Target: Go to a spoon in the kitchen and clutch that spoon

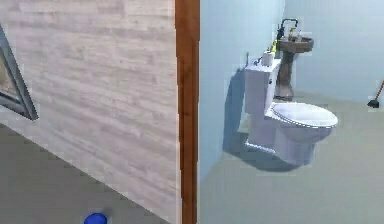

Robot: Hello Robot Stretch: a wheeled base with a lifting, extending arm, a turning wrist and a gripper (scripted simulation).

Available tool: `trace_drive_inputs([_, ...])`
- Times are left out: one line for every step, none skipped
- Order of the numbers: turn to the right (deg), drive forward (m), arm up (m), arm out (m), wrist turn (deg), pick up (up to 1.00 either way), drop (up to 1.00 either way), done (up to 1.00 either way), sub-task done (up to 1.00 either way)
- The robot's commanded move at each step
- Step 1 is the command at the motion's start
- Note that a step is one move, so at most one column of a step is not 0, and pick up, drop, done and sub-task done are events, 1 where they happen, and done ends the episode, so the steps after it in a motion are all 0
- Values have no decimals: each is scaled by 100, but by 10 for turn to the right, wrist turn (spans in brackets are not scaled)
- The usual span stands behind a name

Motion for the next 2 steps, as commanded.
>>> trace_drive_inputs([240,0,0,0,0,0,0,0,0])
trace_drive_inputs([0,100,0,0,0,0,0,0,0])
